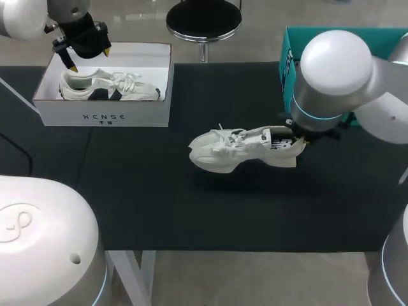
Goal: Take the shoe out of the shoebox, open the shoe tongue, remove and reinsert the insole, then place the shoe into the shoebox
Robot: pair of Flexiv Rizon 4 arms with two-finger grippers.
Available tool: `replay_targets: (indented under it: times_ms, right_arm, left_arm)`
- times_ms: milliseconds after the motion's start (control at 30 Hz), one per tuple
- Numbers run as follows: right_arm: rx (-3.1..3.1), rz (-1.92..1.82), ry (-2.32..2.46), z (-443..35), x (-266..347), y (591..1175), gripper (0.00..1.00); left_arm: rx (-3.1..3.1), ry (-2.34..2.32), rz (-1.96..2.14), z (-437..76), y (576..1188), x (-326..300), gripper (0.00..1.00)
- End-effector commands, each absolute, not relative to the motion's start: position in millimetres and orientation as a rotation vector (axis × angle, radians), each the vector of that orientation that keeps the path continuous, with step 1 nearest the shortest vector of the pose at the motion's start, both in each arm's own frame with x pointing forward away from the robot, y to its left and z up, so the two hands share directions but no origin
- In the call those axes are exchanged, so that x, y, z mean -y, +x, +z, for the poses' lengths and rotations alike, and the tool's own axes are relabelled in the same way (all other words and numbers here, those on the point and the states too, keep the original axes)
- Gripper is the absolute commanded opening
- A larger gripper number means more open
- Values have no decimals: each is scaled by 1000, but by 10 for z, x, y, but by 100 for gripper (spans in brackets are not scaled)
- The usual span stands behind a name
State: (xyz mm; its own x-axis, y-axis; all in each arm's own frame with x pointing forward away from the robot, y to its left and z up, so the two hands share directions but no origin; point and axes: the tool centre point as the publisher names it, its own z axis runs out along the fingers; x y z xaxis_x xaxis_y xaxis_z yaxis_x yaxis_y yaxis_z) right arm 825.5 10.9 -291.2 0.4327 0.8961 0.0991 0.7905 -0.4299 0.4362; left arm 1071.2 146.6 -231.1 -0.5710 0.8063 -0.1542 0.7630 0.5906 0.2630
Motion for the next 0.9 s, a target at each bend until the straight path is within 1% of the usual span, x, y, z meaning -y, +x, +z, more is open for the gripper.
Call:
replay_targets:
  times_ms: [33,367,900]
  right_arm:
    - [-1370,470,2417,-3221,-213,8353,0]
    - [-1360,466,2483,-3480,-181,8470,0]
    - [-1338,400,2509,-3608,-83,8436,0]
  left_arm:
    - [-2564,1293,246,-2309,10710,-1468,100]
    - [-2564,1293,246,-2309,10710,-1468,100]
    - [-2564,1293,246,-2309,10710,-1468,100]
